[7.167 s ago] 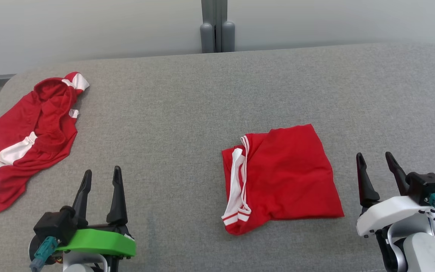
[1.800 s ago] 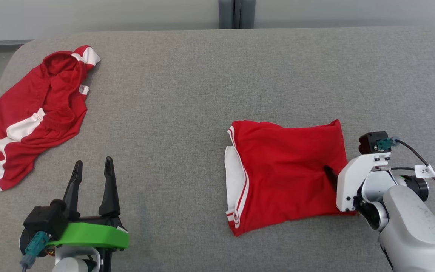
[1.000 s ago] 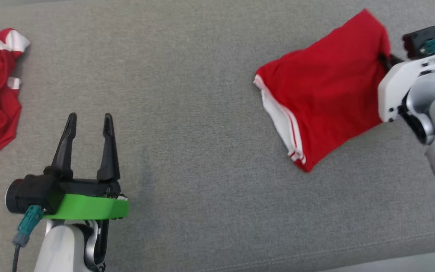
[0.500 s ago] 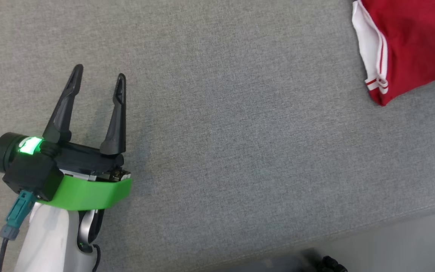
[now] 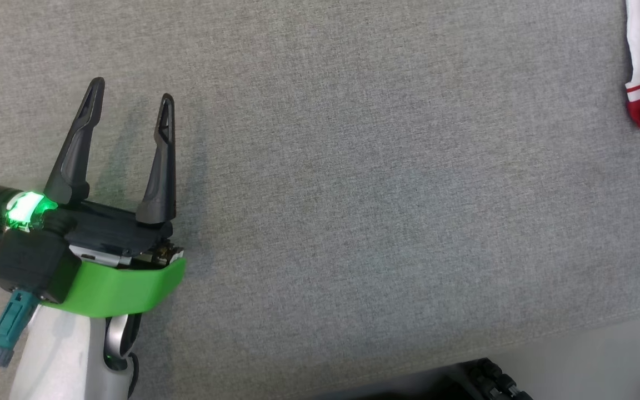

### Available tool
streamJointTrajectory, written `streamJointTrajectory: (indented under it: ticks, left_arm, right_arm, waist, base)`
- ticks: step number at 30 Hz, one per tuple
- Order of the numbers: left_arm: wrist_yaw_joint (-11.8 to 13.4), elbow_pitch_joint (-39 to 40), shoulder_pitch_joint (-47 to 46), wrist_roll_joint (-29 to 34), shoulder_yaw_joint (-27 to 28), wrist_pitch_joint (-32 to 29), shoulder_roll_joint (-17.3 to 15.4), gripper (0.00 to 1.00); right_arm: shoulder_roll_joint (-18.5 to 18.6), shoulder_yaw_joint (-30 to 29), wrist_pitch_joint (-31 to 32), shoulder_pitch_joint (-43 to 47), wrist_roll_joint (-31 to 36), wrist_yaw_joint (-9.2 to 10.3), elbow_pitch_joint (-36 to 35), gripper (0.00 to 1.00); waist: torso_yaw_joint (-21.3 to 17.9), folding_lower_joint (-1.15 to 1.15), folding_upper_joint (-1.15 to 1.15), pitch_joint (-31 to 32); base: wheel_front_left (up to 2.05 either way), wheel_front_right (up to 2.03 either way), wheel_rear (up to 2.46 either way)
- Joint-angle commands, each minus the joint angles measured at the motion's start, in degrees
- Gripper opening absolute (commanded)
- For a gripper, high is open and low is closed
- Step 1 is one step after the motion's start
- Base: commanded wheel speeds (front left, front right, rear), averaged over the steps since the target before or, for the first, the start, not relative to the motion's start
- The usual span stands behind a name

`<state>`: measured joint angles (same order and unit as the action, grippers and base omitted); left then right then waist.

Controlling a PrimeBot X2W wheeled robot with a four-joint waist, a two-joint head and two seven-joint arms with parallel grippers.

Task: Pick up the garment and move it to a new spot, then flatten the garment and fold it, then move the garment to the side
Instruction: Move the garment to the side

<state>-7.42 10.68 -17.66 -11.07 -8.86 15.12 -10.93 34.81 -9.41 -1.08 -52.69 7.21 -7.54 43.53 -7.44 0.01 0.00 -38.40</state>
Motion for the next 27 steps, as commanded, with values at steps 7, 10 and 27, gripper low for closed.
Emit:
streamJointTrajectory:
  ticks: [7,10,27]
  left_arm:
    - [-0.1,-3.2,1.8,-1.8,0.8,0.0,3.3,1.00]
    - [-0.1,-5.6,3.3,-2.7,1.9,0.0,4.7,1.00]
    - [-0.1,-16.1,11.6,-4.1,8.1,0.0,7.8,1.00]
  right_arm:
    - [-3.4,-2.8,-8.5,3.9,-0.5,0.09,-0.7,1.00]
    - [-6.9,-1.5,-11.2,6.7,-5.2,0.09,-2.1,1.00]
    - [-20.5,10.9,-9.9,34.5,-24.0,0.08,-28.7,1.00]
  waist:
    - [3.2,-0.01,0.00,7.7]
    - [4.4,-0.01,0.00,12.4]
    - [8.6,-0.01,0.00,30.2]
  base:
    - [0.00,0.00,0.00]
    - [0.00,0.00,0.00]
    - [0.00,0.00,0.00]
